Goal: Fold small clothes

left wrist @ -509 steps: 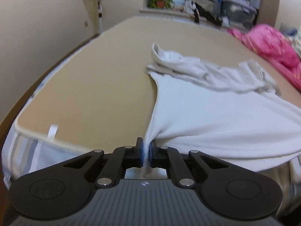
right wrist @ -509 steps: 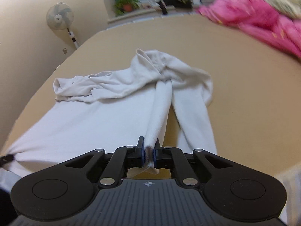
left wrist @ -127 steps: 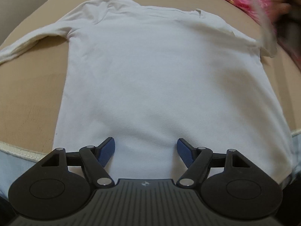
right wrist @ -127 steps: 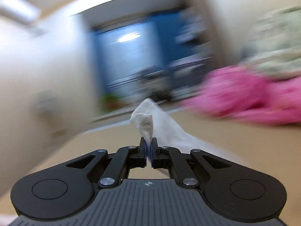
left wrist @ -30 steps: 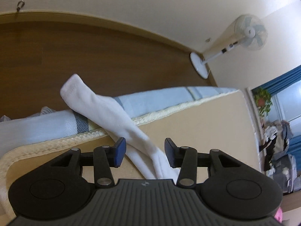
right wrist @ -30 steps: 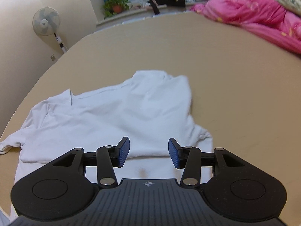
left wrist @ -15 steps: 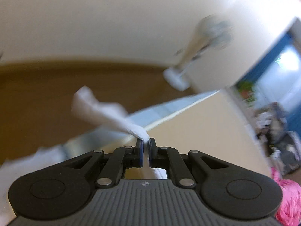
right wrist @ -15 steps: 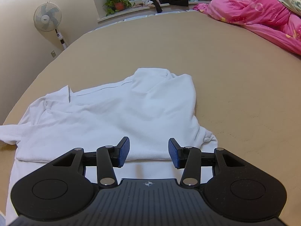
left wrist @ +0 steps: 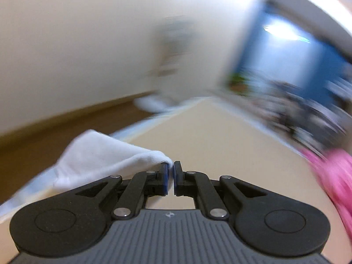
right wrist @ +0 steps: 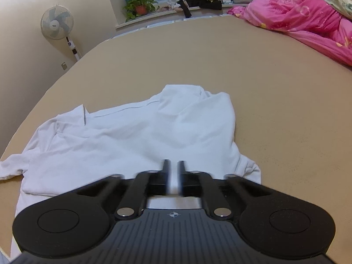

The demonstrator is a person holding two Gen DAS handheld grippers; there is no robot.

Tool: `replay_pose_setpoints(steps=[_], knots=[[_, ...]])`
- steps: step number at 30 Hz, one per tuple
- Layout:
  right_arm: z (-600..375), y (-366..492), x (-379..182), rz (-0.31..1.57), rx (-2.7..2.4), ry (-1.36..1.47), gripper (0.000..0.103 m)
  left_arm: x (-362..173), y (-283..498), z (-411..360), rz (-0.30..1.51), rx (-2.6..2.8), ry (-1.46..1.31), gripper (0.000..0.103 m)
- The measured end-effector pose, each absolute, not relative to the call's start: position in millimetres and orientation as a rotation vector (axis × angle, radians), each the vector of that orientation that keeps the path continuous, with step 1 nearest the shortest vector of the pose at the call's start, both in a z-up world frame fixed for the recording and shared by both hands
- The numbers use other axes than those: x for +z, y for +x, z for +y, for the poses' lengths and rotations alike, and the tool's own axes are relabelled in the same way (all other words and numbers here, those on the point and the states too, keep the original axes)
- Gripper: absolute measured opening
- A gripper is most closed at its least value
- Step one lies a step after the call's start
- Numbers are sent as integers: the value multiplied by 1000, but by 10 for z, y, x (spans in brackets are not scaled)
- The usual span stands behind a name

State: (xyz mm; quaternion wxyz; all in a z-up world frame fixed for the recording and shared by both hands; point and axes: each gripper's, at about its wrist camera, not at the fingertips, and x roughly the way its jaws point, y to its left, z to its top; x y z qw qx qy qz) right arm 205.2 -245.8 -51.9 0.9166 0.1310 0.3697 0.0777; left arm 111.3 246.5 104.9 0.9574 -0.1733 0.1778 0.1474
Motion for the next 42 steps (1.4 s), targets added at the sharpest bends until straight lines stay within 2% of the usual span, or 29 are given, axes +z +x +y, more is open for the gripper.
replay_pose_setpoints(steps=[3, 5, 6, 7, 8, 9, 14, 16, 21, 23, 26, 27, 28, 29, 31, 32, 33, 38, 40, 42], knots=[[-2497, 2083, -528, 758, 178, 322, 5, 1143, 1163, 1316, 362, 0, -247, 5], [-2560, 2110, -526, 745, 185, 379, 9, 1017, 1166, 649, 460, -236, -203, 21], [-2582, 2119, -524, 742, 185, 408, 15, 915, 1150, 376, 519, -366, -171, 39], [-2630, 2134, -530, 739, 185, 445, 28, 821, 1093, 181, 541, -429, -121, 40], [-2665, 2147, -537, 738, 182, 474, 36, 747, 1003, 13, 545, -430, -30, 40], [-2705, 2165, -548, 739, 179, 504, 37, 674, 977, -39, 552, -416, 37, 40], [-2862, 2307, -663, 788, 179, 632, 38, 659, 1131, 556, 728, -136, 89, 39], [-2910, 2379, -711, 803, 170, 673, 38, 710, 1147, 839, 739, -33, 89, 39], [-2949, 2597, -887, 834, 117, 720, 38, 369, 1181, 1355, 717, 112, -44, 39], [-2913, 2684, -966, 852, 106, 701, 38, 328, 1397, 1491, 834, 162, -127, 35], [-2808, 2769, -1059, 870, 99, 648, 37, 258, 1564, 1623, 826, 139, -184, 36], [-2773, 2778, -1050, 861, 100, 620, 34, 220, 1617, 1644, 830, 140, -182, 36], [-2735, 2787, -1031, 849, 110, 590, 20, 190, 1661, 1645, 838, 130, -177, 37], [-2710, 2791, -1009, 836, 121, 569, 10, 158, 1714, 1629, 853, 110, -167, 37], [-2710, 2763, -927, 792, 135, 567, 7, 48, 1764, 1578, 872, 96, -124, 35], [-2731, 2747, -866, 764, 140, 582, 6, -14, 1824, 1554, 870, 117, -86, 24], [-2765, 2719, -788, 727, 151, 608, 6, -33, 1844, 1561, 870, 123, -59, 6], [-2944, 2468, -371, 504, 203, 648, 5, 159, 1523, 1661, 792, 89, -60, 5], [-2960, 2540, -480, 594, 129, 594, 5, 34, 1483, 1557, 879, 71, 18, 7], [-2910, 2714, -799, 828, -34, 482, 3, -200, 1573, 1434, 1026, 38, 133, 11]])
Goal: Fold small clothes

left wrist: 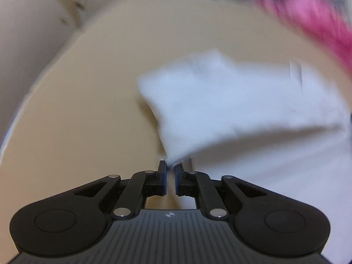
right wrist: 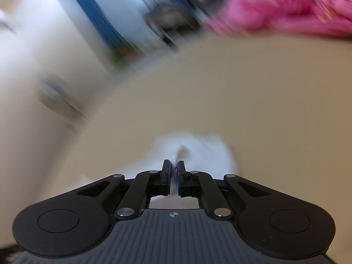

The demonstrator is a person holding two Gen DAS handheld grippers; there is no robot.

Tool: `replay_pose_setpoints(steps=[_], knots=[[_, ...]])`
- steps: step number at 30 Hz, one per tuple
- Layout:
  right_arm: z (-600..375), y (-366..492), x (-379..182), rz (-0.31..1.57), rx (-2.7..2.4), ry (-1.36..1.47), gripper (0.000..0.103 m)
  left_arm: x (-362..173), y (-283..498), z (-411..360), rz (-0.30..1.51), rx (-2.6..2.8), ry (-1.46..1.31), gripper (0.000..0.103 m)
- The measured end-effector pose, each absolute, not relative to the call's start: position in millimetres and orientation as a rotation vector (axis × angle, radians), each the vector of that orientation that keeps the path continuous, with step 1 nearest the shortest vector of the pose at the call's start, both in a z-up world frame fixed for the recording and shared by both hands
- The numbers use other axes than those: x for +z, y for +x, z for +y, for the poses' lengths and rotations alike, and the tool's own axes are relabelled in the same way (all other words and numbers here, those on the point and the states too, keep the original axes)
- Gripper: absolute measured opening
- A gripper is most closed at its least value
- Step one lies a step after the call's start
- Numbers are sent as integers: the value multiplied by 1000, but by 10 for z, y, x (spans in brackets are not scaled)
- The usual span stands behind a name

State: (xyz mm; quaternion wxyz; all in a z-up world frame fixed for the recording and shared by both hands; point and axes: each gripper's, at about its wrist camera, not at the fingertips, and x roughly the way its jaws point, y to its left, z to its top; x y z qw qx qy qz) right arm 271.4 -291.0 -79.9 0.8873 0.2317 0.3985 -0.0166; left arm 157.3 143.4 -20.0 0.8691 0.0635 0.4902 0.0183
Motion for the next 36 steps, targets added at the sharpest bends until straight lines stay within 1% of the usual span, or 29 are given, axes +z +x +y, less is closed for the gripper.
replay_pose_setpoints(steps=[1, 2, 4, 6, 7, 9, 10, 11, 12, 13, 14, 15, 17, 18, 19, 20, 22, 27, 29, 30, 31, 33, 34, 36], knots=[[-2918, 2751, -943, 908, -127, 434, 4, -218, 1613, 1431, 1039, 63, 150, 12], [-2965, 2735, -964, 891, -152, 467, 4, -141, 1619, 1471, 1006, 76, 122, 15], [-2986, 2676, -782, 791, -148, 486, 6, 128, 1571, 1617, 888, 21, -17, 32], [-2917, 2575, -574, 672, -121, 446, 6, 308, 1537, 1738, 783, -35, -145, 33], [-2889, 2547, -516, 630, -68, 457, 7, 329, 1563, 1764, 762, -52, -182, 33], [-2844, 2570, -524, 618, 48, 489, 10, 206, 1708, 1756, 805, -60, -216, 33], [-2798, 2640, -608, 662, 120, 514, 19, 59, 1817, 1736, 881, -43, -211, 33], [-2756, 2721, -724, 724, 164, 535, 29, -136, 1920, 1704, 994, -8, -175, 33], [-2730, 2799, -850, 800, 162, 532, 29, -340, 1992, 1687, 1101, 39, -129, 25], [-2682, 2857, -981, 893, 97, 482, 29, -348, 1991, 1702, 1094, 51, -132, 24], [-2679, 2866, -1060, 938, 28, 440, 23, -252, 2009, 1727, 1070, 39, -165, 24], [-2730, 2859, -1046, 920, 15, 473, 22, -127, 1998, 1788, 999, 8, -224, 26], [-2832, 2832, -891, 829, 14, 508, 27, 36, 2029, 1916, 900, -16, -299, 35], [-2866, 2810, -826, 769, 13, 478, 28, 58, 2086, 1972, 872, -9, -317, 47], [-2897, 2822, -772, 719, -1, 441, 35, 38, 2157, 2012, 862, 9, -323, 55], [-2936, 2849, -771, 692, -13, 430, 46, -7, 2242, 2054, 864, 30, -326, 56], [-3047, 2976, -865, 688, -34, 461, 52, -140, 2417, 2150, 888, 56, -357, 57], [-3208, 3331, -1217, 755, -50, 569, 52, -412, 2759, 2243, 902, 61, -430, 57], [-3185, 3415, -1274, 749, -4, 567, 53, -539, 2826, 2204, 896, 53, -421, 54], [-3162, 3456, -1274, 738, 13, 550, 53, -558, 2889, 2244, 882, 57, -406, 37], [-3153, 3502, -1274, 731, 41, 540, 52, -586, 2954, 2241, 876, 55, -389, 4], [-3075, 3523, -1243, 719, 104, 534, 27, -586, 3049, 2233, 843, 27, -374, 4], [-3049, 3540, -1231, 698, 115, 515, 4, -532, 3053, 2208, 797, 24, -357, 4], [-3115, 3472, -1099, 593, 52, 524, 3, -437, 3023, 2185, 714, 3, -350, 4]])
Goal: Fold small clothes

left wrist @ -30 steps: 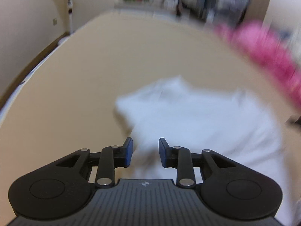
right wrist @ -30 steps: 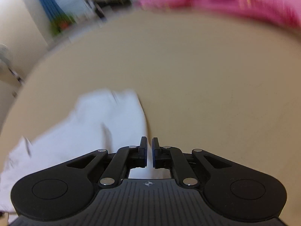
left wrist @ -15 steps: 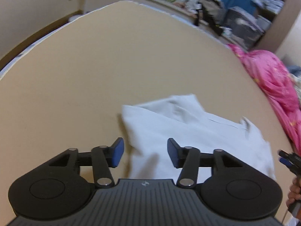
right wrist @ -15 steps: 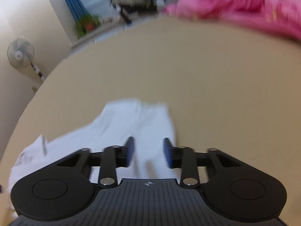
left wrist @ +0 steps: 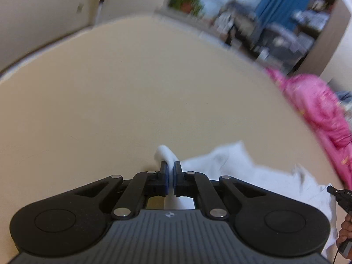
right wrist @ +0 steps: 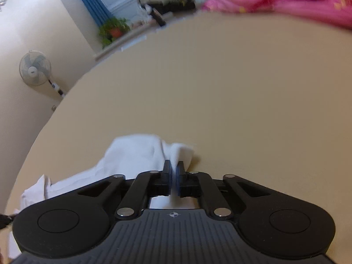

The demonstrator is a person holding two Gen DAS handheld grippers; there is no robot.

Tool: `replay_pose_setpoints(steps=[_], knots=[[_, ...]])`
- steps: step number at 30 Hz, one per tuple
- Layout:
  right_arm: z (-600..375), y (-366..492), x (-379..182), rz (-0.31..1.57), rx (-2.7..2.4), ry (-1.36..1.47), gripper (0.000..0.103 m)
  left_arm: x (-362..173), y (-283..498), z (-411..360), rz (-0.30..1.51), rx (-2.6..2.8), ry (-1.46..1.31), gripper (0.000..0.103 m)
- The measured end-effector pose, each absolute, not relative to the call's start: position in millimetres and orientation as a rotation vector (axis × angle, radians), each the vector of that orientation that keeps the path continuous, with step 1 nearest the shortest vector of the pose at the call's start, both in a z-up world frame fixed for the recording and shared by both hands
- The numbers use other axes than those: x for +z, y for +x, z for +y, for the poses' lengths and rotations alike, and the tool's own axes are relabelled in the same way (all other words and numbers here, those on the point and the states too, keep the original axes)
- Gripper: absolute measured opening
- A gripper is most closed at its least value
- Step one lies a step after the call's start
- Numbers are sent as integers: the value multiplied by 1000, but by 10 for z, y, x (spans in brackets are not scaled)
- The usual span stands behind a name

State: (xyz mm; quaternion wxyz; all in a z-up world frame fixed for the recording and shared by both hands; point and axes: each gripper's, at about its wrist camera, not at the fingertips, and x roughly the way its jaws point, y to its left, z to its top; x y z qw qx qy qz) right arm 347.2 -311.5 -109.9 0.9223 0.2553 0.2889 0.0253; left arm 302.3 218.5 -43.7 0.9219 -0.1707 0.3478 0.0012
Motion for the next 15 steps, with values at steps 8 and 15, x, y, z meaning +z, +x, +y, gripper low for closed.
replay_pose_setpoints(steps=[8, 15], knots=[[-3098, 3564, -1199, 726, -101, 411, 12, -223, 3047, 1997, 732, 70, -251, 10], [-2890, 3179, -785, 654, 156, 451, 41, -419, 2784, 1756, 1001, -119, -157, 31]])
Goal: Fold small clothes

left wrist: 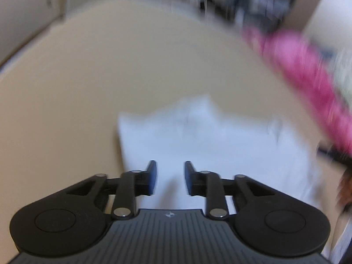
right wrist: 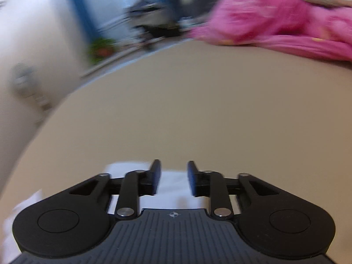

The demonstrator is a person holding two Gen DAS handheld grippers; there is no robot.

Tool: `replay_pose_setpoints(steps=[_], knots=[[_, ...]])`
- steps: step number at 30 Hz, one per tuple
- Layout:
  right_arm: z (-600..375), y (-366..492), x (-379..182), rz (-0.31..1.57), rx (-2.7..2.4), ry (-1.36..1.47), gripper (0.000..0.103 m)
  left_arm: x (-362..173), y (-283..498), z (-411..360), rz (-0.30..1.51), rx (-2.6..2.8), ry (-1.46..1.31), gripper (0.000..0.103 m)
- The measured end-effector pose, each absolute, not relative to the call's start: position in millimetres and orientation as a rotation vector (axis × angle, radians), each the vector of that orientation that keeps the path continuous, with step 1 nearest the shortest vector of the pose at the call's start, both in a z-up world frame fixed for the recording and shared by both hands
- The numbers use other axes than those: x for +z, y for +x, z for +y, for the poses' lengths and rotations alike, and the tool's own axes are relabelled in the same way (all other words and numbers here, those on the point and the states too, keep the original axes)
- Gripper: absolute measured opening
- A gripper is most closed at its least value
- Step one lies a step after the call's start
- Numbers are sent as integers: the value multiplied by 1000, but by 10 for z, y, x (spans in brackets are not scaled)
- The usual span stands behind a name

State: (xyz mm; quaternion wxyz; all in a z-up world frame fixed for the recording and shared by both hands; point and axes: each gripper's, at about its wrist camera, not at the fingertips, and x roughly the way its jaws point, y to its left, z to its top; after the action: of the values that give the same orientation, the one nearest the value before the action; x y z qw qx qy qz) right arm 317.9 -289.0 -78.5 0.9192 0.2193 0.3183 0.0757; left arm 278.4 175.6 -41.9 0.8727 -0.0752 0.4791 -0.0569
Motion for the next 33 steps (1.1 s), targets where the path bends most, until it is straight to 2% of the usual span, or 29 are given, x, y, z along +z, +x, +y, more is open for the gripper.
replay_pose_setpoints(steps=[1, 3, 5, 6, 7, 8, 9, 10, 12, 13, 15, 18, 24, 33], knots=[[-2846, 3150, -851, 720, 216, 457, 45, -548, 2785, 1693, 1066, -76, -91, 30], [-2758, 3063, -994, 854, 168, 423, 44, -437, 2666, 1606, 1026, -80, -54, 30], [-2786, 2789, -994, 834, 134, 435, 42, -245, 2529, 1617, 936, -122, -146, 32], [-2812, 2658, -988, 834, 150, 446, 42, -245, 2422, 1623, 884, -153, -199, 39], [-2807, 2573, -1041, 867, 161, 428, 42, -352, 2389, 1575, 921, -139, -181, 45], [-2811, 2553, -1080, 910, 151, 403, 35, -522, 2409, 1493, 1022, -45, -84, 40], [-2819, 2452, -1067, 922, 127, 381, 27, -608, 2360, 1417, 1061, 5, -12, 18], [-2854, 2344, -982, 924, 82, 372, 19, -556, 2231, 1338, 1023, 18, 24, 21], [-2954, 2035, -780, 908, -55, 375, 30, -335, 1944, 1244, 942, 23, 5, 23], [-3010, 1810, -679, 864, -99, 390, 38, -266, 1756, 1221, 897, 35, -12, 27], [-3094, 1405, -552, 825, -128, 452, 41, -91, 1422, 1185, 816, 68, -12, 37], [-3298, 908, -422, 772, -111, 538, 41, -11, 989, 1091, 791, 101, 11, 38], [-3417, 191, -514, 806, -39, 521, 45, -239, 73, 1234, 1004, 19, -146, 38], [-3349, -89, -950, 946, 14, 412, 45, -616, -235, 1431, 1241, 96, -277, 37]])
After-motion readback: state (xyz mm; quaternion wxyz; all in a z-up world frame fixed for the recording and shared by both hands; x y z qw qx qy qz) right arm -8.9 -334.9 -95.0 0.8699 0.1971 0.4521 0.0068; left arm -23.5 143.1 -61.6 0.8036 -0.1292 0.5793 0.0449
